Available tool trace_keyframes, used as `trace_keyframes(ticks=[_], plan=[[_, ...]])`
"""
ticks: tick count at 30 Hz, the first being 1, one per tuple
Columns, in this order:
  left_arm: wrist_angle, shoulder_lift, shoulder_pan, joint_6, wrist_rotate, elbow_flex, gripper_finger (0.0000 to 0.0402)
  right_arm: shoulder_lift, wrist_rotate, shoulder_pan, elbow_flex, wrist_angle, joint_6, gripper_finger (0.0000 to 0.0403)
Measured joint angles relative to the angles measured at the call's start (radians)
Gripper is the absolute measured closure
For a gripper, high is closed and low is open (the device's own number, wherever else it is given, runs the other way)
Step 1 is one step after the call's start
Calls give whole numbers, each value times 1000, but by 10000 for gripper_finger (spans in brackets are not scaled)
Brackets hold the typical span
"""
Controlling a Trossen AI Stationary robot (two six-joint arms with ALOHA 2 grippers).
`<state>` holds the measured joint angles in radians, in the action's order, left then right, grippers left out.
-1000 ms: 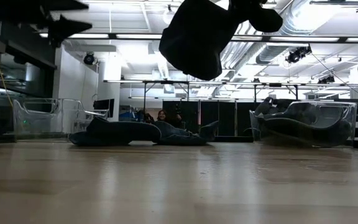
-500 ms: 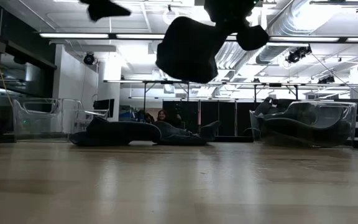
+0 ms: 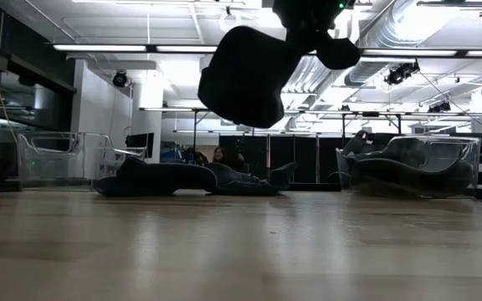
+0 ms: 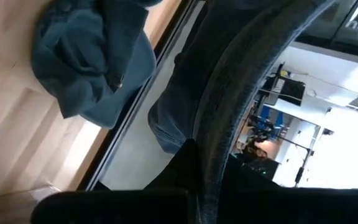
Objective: Pick & Place hat
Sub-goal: Put the bottom right blue cap into the left transparent bin
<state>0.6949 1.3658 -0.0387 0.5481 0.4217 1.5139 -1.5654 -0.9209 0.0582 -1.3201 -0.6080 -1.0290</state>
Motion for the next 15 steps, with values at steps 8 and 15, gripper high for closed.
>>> trace_keyframes(ticks=[8,15], plan=[[59,184,-35,69,202,152,105,1,47,-52,0,-2,-19,398],[76,242,-34,77,325,179,105,1,65,-47,0,-12,-29,398]])
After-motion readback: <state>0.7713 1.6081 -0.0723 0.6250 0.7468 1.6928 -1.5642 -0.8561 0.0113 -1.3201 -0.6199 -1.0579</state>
